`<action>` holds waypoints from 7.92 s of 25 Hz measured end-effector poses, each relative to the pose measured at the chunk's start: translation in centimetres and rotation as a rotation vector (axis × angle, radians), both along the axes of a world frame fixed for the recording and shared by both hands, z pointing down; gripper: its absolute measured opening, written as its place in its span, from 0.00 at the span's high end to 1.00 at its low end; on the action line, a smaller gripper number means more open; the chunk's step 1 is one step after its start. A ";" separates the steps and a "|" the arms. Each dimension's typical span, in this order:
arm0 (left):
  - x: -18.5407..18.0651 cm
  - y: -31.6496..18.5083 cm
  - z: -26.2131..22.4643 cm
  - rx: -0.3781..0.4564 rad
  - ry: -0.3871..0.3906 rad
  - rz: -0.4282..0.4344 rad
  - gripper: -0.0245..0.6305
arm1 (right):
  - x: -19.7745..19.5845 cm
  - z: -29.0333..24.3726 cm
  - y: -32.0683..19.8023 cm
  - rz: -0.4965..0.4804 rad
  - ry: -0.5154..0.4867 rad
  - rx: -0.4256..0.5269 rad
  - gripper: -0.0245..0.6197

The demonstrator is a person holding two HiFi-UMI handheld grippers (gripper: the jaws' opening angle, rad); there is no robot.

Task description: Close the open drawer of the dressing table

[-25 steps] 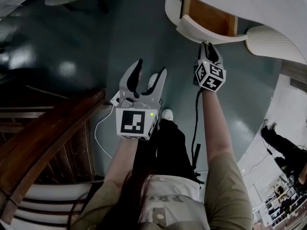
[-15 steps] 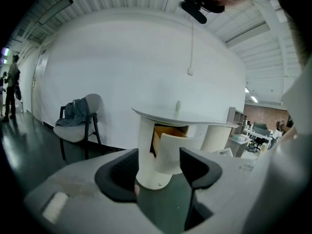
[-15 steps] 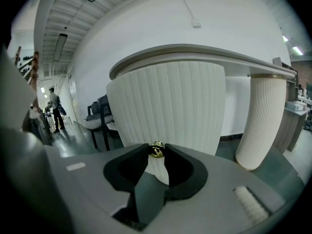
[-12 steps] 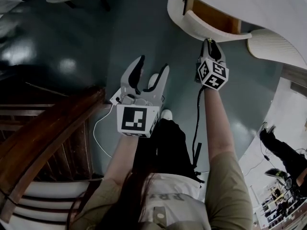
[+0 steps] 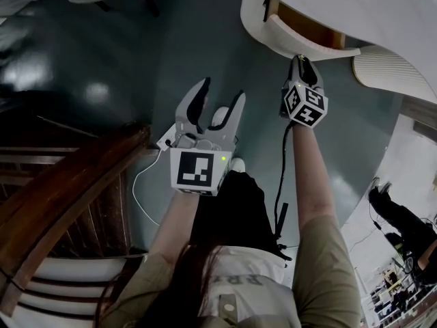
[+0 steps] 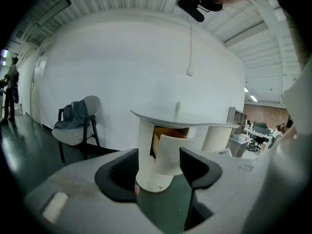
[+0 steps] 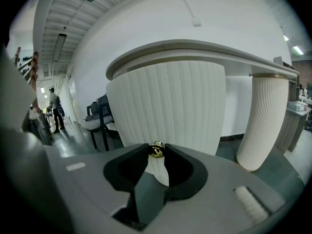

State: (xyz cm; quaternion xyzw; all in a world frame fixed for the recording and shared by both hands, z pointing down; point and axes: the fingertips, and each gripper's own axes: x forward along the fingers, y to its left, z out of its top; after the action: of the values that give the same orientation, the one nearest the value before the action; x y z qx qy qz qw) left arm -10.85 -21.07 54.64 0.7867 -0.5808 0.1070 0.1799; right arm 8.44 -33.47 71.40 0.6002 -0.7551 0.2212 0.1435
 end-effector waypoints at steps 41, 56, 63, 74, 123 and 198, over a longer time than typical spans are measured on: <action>-1.5 -4.1 1.9 -0.008 -0.021 0.000 0.56 | -0.2 -0.8 -8.0 0.004 0.037 0.064 0.80; -2.1 -6.0 3.1 -0.005 -0.029 0.035 0.56 | -0.2 -1.3 -10.1 0.024 0.035 0.108 0.80; -1.3 -7.2 3.3 -0.003 -0.023 0.042 0.56 | -0.2 -1.3 -11.3 0.019 0.026 0.122 0.79; 0.1 -8.9 3.7 -0.012 -0.021 0.061 0.56 | -0.2 -1.4 -12.2 0.010 0.006 0.137 0.79; 3.7 3.5 -26.9 0.264 -0.034 0.069 0.56 | 9.7 -37.3 12.9 0.029 -0.207 0.283 0.63; 6.1 18.2 -33.3 0.309 -0.089 0.098 0.95 | 9.7 -49.8 32.8 0.034 -0.033 0.366 0.96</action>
State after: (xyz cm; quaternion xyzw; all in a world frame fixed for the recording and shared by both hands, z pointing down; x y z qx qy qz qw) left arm -4.72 -2.90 21.34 0.8268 -0.5587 0.0597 0.0254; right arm 18.16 -0.72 21.58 0.6251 -0.7749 0.0924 0.0158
